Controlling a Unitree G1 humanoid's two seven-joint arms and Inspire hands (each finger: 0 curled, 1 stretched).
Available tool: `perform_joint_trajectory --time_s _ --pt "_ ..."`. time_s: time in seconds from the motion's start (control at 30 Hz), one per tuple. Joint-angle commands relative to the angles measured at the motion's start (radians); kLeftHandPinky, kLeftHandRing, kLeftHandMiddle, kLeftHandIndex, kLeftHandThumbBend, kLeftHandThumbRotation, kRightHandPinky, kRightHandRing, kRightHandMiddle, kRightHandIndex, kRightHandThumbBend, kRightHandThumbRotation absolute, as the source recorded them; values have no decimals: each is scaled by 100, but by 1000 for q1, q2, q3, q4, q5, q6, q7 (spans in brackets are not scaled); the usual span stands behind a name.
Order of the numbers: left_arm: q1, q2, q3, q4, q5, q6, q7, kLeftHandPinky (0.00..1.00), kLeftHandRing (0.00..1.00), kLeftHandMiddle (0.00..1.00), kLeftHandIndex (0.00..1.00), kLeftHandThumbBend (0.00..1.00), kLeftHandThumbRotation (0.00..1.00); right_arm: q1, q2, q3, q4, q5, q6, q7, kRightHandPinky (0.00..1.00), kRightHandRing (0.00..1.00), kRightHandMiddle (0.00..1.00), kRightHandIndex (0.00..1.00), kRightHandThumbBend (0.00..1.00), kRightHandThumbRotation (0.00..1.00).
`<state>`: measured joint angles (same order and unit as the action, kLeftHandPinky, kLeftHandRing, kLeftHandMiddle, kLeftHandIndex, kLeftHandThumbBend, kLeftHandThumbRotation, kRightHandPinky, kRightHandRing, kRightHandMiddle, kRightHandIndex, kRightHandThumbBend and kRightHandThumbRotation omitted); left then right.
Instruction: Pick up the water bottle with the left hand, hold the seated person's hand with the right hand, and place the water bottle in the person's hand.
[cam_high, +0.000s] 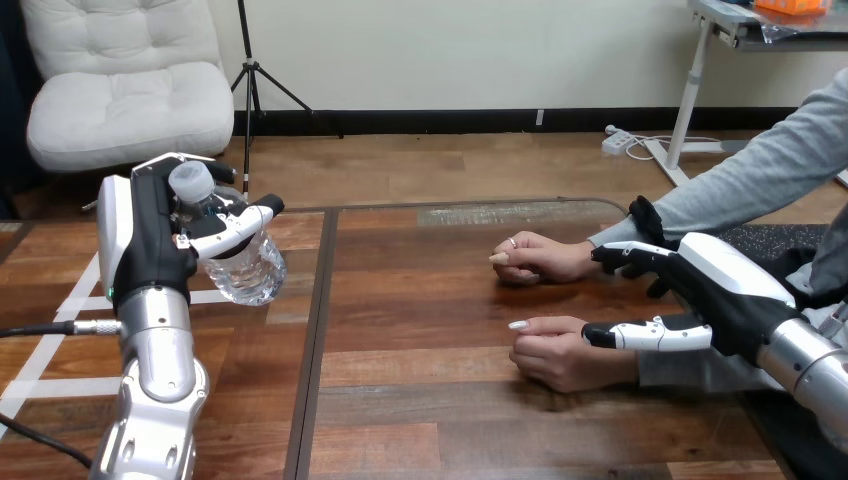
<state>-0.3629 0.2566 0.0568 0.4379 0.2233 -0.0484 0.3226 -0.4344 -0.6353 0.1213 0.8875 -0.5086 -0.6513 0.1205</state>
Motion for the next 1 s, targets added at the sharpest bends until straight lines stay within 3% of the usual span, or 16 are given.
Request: perform_joint_trajectory --time_s 0.0,0.43,0.97 --pt "-56 3 14 -65 -6 -34 -3 38 45 48 49 72 0 -85 -24 9 2 14 -26 -11 71 83 85 86 99 77" --pt "-53 3 10 -77 0 -34 -4 36 43 47 49 71 0 -102 -47 20 29 8 -37 6 71 83 84 85 100 78" --pt "-53 -1 13 -72 -10 -42 -8 36 43 47 48 71 0 -127 -76 46 48 5 -31 57 72 84 86 85 100 72"
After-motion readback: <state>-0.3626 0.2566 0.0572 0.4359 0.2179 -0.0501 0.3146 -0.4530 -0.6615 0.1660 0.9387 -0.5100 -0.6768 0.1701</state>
